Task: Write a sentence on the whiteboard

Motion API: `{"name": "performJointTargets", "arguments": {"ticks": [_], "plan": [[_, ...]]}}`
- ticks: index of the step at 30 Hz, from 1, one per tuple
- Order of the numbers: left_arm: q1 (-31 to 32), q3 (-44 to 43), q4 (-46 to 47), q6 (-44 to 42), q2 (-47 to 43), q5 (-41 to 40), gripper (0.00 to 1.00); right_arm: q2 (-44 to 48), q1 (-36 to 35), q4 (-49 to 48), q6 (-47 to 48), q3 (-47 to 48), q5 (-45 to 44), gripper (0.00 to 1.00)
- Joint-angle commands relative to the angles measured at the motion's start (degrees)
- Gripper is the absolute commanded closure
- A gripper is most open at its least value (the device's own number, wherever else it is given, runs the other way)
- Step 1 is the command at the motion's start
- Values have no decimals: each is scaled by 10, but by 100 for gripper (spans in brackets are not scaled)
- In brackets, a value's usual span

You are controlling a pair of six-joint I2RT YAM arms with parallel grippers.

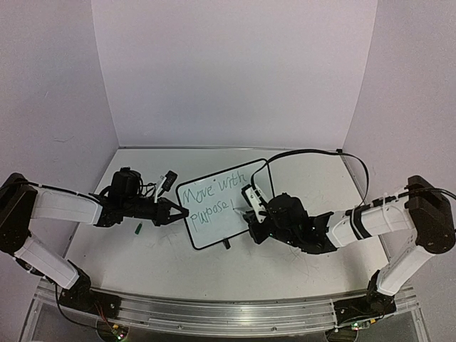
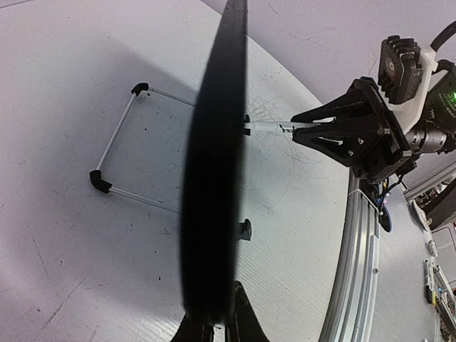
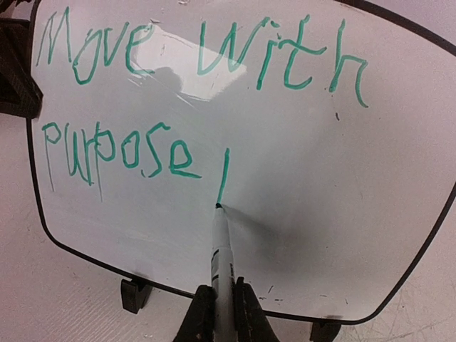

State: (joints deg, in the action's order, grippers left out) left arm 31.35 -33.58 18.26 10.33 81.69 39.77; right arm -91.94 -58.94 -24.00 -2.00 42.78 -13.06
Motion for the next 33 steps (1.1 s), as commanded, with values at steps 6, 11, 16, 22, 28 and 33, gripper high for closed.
{"name": "performJointTargets", "arguments": {"ticks": [6,11,16,22,28,33], "plan": [[-1,-10,-21,-34,-9,-33,100,-8,12,-28,-1,41,-30,100],[-1,-9,-21,-34,-9,-33,100,-11,16,-26,-9,46,-47,100],[-1,-10,-21,-35,-8,-35,100,-5,16,-3,-17,39,-63,100],[-1,-11,-21,-34,-7,-33,100,4,15,9,-17,20,-24,100],[0,-11,-22,-32,-10,-34,100,1,13,16,-18,4,-3,100],[0,-12,-22,-32,-5,-35,100,5,13,17,-19,2,-6,100]]}}
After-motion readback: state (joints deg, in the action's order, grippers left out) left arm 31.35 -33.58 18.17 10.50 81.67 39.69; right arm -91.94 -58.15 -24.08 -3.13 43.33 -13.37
